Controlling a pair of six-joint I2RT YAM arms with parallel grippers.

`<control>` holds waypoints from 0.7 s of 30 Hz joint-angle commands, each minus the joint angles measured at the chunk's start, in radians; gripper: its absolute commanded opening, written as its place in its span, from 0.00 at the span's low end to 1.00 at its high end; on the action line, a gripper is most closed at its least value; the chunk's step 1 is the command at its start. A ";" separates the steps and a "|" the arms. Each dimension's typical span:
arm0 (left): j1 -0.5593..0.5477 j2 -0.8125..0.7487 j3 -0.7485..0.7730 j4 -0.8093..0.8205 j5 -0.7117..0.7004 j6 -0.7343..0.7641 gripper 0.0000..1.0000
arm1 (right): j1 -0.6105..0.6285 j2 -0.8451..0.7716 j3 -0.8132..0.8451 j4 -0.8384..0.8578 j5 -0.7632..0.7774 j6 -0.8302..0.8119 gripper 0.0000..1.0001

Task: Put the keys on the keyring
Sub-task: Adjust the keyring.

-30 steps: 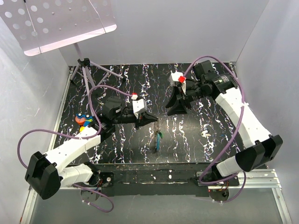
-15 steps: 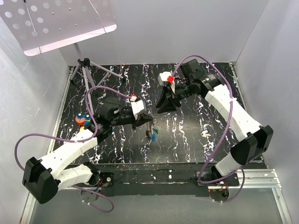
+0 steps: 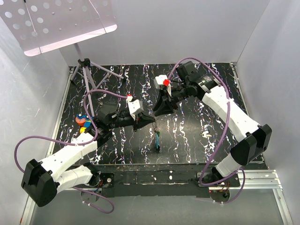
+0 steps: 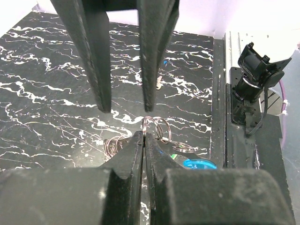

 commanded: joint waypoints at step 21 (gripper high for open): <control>0.007 -0.060 -0.003 0.094 0.005 -0.089 0.00 | 0.028 -0.027 -0.082 -0.032 0.034 -0.063 0.28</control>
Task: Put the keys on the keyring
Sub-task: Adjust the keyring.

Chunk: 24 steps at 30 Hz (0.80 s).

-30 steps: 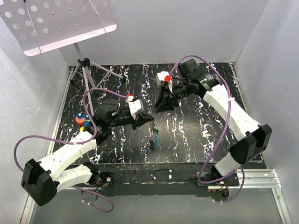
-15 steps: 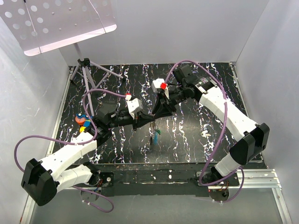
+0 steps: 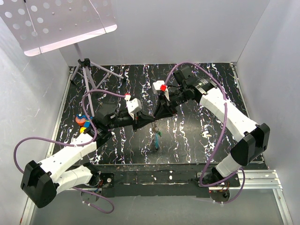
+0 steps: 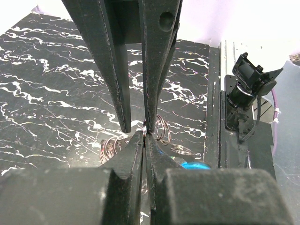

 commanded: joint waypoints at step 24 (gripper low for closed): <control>0.017 -0.054 -0.068 0.234 0.010 -0.155 0.00 | -0.002 -0.040 -0.009 -0.052 -0.101 -0.050 0.01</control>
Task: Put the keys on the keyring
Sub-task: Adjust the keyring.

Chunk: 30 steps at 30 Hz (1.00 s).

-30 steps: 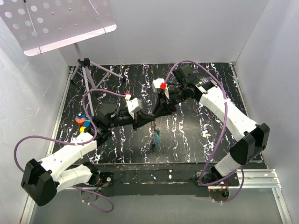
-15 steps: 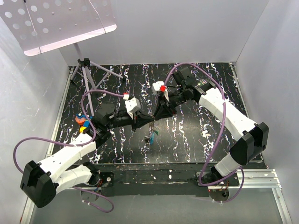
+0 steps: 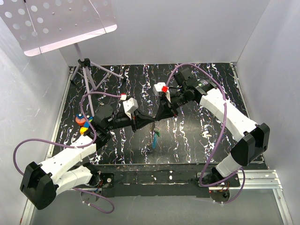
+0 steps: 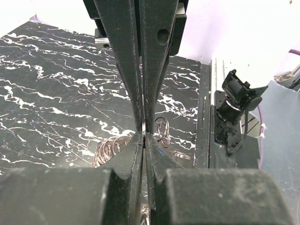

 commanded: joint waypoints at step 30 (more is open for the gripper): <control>0.203 0.116 0.076 0.172 0.287 -0.169 0.61 | 0.046 0.094 0.273 -0.492 0.415 -0.003 0.01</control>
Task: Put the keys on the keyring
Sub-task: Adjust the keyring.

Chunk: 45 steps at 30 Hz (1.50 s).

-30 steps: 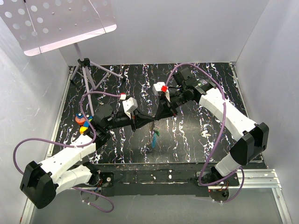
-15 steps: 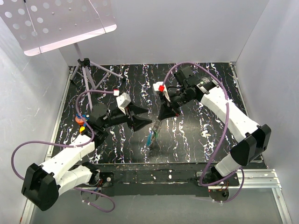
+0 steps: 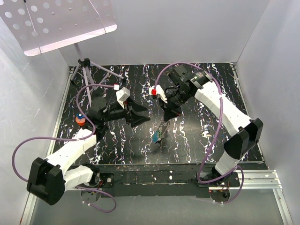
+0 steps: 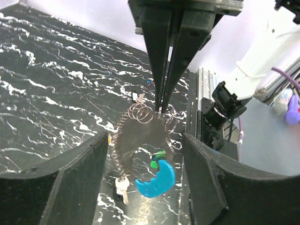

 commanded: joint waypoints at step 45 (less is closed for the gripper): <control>-0.116 0.216 0.056 0.252 0.034 -0.019 0.22 | -0.043 0.003 0.069 -0.113 -0.167 -0.013 0.01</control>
